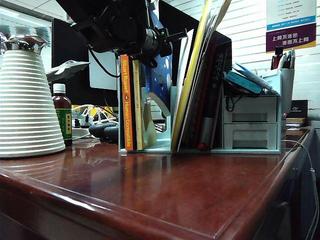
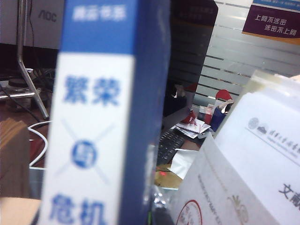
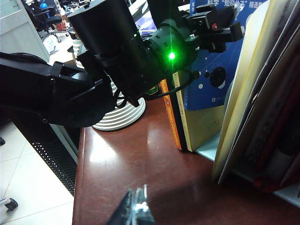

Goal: Pick up the blue book and put it on the bookshelf.

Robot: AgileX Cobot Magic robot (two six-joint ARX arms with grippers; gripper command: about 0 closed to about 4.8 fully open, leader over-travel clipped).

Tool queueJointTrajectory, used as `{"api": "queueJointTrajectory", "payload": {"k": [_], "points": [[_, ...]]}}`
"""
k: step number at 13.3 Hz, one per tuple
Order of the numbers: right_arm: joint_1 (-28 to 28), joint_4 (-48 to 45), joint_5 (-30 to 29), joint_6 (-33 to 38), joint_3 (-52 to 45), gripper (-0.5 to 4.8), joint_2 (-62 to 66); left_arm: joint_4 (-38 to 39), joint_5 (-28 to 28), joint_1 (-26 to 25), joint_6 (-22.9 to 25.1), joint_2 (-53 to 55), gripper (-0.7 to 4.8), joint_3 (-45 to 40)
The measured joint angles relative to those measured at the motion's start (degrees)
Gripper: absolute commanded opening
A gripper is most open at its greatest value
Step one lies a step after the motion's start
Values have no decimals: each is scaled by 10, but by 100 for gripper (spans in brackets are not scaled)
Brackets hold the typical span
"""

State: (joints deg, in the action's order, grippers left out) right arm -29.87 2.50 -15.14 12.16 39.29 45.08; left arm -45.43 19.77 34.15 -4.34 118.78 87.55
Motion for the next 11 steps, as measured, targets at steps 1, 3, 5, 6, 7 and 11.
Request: {"api": "queueJointTrajectory", "payload": {"k": [1, 3, 5, 6, 7, 11], "points": [[0, 0, 0, 0, 0, -1, 0, 0, -2, 0, 0, 0, 112, 0], [0, 0, 0, 0, 0, -1, 0, -2, -10, 0, -4, 0, 166, 0], [0, 0, 0, 0, 0, -2, 0, -11, -18, 0, -6, 0, 166, 1], [0, 0, 0, 0, 0, -1, 0, -12, -16, 0, -5, 0, 166, 2], [0, 0, 0, 0, 0, -1, 0, -12, -17, 0, -5, 0, 166, 2], [0, 0, 0, 0, 0, -1, 0, -3, -17, 5, -4, -3, 167, 2]]}}
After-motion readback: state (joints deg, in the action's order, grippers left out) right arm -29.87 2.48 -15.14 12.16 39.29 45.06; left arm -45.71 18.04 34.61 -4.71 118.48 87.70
